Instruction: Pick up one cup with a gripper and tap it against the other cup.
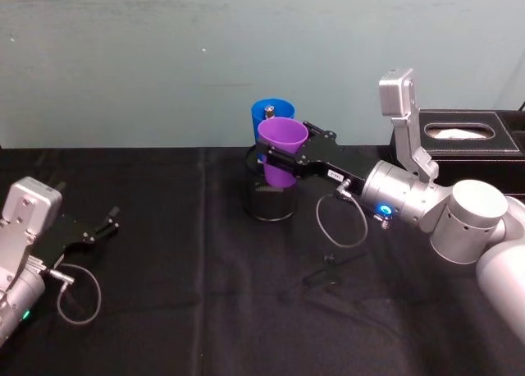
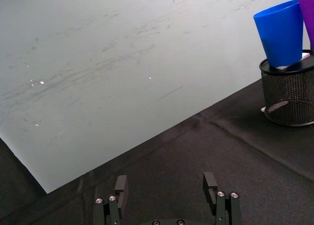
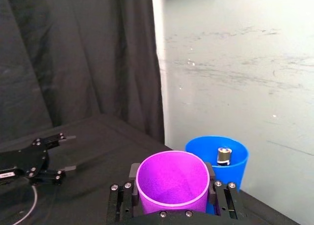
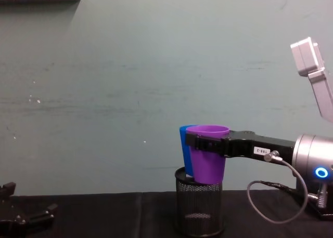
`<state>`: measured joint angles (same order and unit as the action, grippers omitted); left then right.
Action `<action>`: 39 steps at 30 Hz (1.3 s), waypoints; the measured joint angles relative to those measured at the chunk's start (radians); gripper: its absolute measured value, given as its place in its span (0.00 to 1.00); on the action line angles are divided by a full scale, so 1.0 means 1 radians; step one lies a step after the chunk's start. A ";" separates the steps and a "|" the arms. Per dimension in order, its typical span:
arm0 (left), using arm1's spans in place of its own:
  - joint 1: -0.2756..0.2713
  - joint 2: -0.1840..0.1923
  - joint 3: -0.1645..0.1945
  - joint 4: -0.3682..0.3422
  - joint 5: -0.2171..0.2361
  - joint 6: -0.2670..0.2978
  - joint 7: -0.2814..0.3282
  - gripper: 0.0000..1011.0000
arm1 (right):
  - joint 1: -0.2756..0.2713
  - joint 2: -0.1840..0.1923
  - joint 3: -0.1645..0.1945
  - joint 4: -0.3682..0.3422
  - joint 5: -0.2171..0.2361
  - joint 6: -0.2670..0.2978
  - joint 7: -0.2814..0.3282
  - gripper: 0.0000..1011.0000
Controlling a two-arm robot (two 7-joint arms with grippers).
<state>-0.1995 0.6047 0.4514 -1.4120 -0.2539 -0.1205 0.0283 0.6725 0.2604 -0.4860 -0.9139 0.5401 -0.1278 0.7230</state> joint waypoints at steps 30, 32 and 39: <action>0.000 0.000 0.000 0.000 0.000 0.000 0.000 0.99 | 0.016 -0.017 0.025 0.007 -0.024 0.019 -0.028 0.75; 0.000 0.000 0.000 0.000 0.000 0.000 0.000 0.99 | 0.016 -0.017 0.025 0.007 -0.024 0.019 -0.028 0.75; 0.000 0.000 0.000 0.000 0.000 0.000 0.000 0.99 | 0.015 -0.017 0.024 0.006 -0.024 0.018 -0.028 0.75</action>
<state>-0.1995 0.6047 0.4514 -1.4120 -0.2539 -0.1205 0.0283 0.6877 0.2431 -0.4621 -0.9081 0.5158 -0.1097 0.6954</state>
